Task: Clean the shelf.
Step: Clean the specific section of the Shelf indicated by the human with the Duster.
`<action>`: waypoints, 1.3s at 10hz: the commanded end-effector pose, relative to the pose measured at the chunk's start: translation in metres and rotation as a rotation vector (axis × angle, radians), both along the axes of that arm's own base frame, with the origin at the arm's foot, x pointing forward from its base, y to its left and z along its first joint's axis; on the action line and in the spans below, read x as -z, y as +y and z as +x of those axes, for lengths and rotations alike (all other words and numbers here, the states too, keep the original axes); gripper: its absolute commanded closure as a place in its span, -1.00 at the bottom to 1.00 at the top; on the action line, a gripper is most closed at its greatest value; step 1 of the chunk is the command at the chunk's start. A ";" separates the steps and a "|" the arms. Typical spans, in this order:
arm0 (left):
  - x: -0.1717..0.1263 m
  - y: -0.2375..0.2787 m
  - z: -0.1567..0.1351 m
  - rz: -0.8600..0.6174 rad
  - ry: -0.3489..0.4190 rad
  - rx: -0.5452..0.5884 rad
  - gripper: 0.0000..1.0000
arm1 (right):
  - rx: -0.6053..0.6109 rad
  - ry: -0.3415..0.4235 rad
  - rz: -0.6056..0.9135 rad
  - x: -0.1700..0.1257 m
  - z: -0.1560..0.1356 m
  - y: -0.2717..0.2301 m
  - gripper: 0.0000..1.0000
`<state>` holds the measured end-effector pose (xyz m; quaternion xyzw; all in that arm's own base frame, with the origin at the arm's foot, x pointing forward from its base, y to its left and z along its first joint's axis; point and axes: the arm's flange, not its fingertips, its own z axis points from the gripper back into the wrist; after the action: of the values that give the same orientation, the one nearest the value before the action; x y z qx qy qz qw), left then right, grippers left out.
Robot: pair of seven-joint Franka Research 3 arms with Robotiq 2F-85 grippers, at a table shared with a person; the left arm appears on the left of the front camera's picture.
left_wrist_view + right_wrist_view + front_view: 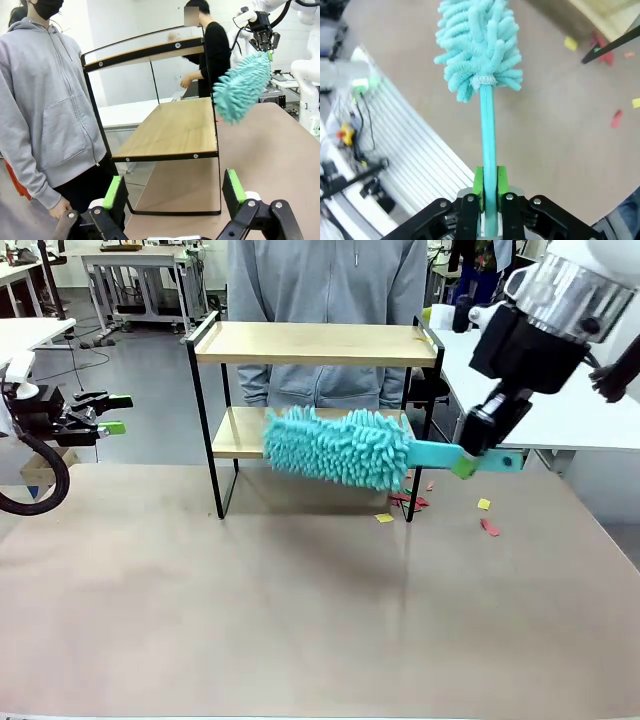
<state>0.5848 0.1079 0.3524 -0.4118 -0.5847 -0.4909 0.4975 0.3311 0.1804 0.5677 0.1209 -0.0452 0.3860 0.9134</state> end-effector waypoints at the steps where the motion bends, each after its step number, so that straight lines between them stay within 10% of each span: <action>1: -0.003 0.000 -0.003 -0.003 -0.003 -0.002 -1.00 | -0.135 0.010 -0.067 0.006 -0.010 -0.022 0.74; 7: -0.003 0.000 -0.003 -0.003 -0.003 -0.002 -1.00 | -0.356 0.106 -0.250 0.042 -0.030 -0.103 0.74; 13: -0.003 0.000 -0.003 -0.003 -0.003 -0.002 -1.00 | -0.331 0.129 -0.253 0.049 -0.028 -0.109 0.74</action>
<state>0.5848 0.1079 0.3524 -0.4118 -0.5847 -0.4909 0.4975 0.3023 0.0691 0.5163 0.0348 0.0848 0.5267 0.8451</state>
